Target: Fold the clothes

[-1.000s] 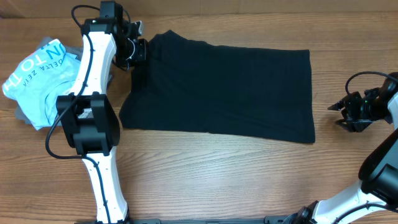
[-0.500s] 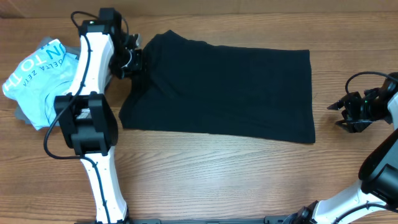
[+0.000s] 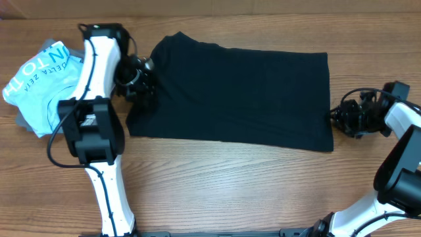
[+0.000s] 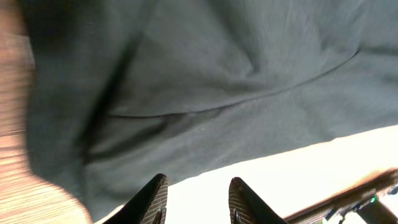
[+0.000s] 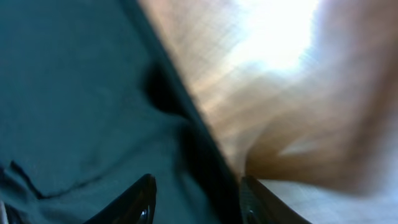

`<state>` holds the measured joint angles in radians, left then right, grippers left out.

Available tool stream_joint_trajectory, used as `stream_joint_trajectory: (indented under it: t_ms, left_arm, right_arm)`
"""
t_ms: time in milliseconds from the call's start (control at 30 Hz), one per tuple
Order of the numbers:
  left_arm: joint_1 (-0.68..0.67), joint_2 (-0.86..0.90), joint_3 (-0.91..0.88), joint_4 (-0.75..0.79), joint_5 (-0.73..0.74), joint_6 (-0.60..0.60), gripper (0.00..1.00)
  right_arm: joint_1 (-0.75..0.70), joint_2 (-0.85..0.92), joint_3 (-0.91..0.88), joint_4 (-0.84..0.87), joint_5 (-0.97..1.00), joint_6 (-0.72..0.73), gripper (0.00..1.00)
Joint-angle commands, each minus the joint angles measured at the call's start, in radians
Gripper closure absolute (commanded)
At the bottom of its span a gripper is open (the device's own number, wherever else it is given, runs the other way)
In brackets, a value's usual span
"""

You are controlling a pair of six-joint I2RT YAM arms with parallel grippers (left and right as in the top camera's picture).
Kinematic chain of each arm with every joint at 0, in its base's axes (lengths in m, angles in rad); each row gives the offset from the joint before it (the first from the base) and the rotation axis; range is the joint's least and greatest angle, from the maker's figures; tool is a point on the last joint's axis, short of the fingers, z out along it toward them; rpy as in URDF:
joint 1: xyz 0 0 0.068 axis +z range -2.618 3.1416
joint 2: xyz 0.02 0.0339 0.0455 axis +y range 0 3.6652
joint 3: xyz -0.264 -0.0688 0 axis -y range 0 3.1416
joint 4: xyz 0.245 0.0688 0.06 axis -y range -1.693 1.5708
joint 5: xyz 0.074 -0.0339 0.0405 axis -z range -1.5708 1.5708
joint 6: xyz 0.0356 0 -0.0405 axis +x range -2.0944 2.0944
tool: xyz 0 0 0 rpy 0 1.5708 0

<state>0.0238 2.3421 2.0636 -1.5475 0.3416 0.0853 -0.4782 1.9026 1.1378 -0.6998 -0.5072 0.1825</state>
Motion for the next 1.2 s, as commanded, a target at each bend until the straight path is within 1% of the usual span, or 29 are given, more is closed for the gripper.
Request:
stream_joint_trajectory:
  t_ms: [0,67,167,200,233,300,367,567,600,633,667,700,733,833,900,967,1033,1100,1167]
  left_arm:
    - [-0.031,0.003,-0.09,0.009,0.018,0.031,0.67]
    - [-0.042,0.003,-0.156,0.024,0.018,0.031,0.68]
    - [-0.052,0.003,-0.267,0.077,0.019,0.03,0.71]
    - [-0.053,0.003,-0.301,0.098,0.018,0.025,0.71]
    - [-0.053,0.003,-0.334,0.121,0.018,0.023,0.71]
    - [-0.052,0.003,-0.394,0.161,0.018,0.022,0.72]
    - [-0.047,0.003,-0.437,0.187,0.01,0.019,0.72]
    - [-0.026,0.003,-0.49,0.21,-0.09,-0.004,0.73]
    - [-0.023,0.003,-0.49,0.211,-0.09,-0.004,0.73]
    - [-0.019,0.003,-0.49,0.211,-0.09,-0.004,0.74]
    - [-0.017,0.003,-0.49,0.209,-0.087,-0.004,0.74]
    - [-0.014,0.003,-0.49,0.205,-0.086,-0.004,0.75]
    - [-0.015,0.003,-0.488,0.196,-0.086,-0.004,0.75]
    - [-0.015,0.002,-0.467,0.155,-0.086,-0.003,0.76]
    - [-0.015,-0.008,-0.441,0.127,-0.077,-0.002,0.76]
    - [-0.016,-0.031,-0.409,0.101,-0.052,0.018,0.76]
    - [-0.016,-0.063,-0.374,0.079,-0.034,0.021,0.77]
    - [-0.016,-0.106,-0.327,0.058,-0.026,0.023,0.75]
    - [-0.016,-0.155,-0.283,0.042,-0.026,0.018,0.74]
  right_arm:
    - [0.027,-0.028,0.001,0.039,-0.04,-0.035,0.61]
    - [0.043,-0.028,0.001,0.043,-0.03,-0.034,0.69]
    - [0.063,-0.028,0.0,0.033,0.037,-0.032,0.73]
    - [0.067,-0.028,0.0,0.033,0.069,-0.025,0.76]
    - [0.069,-0.028,0.0,0.034,0.108,-0.012,0.81]
    - [0.068,-0.028,0.0,0.043,0.191,0.049,0.96]
    - [0.056,-0.028,0.0,0.082,0.226,0.084,0.96]
    - [0.027,-0.029,0.002,0.179,0.174,0.083,0.96]
    - [0.025,-0.029,0.002,0.183,0.164,0.083,0.94]
    - [0.024,-0.029,0.002,0.183,0.156,0.08,0.85]
    - [0.023,-0.029,0.003,0.182,0.153,0.077,0.74]
    - [0.023,-0.029,0.004,0.178,0.149,0.076,0.58]
    - [0.019,-0.029,0.01,0.166,0.143,0.076,0.55]
    - [0.0,-0.029,0.044,0.114,0.095,0.076,0.52]
    - [-0.018,-0.031,0.084,0.054,0.026,0.063,0.51]
    - [-0.028,-0.035,0.123,-0.035,-0.035,0.045,0.51]
    - [-0.028,-0.042,0.16,-0.148,-0.041,0.045,0.51]
    - [-0.028,-0.042,0.183,-0.257,-0.033,0.028,0.53]
    - [-0.028,-0.042,0.182,-0.35,-0.017,0.026,0.59]
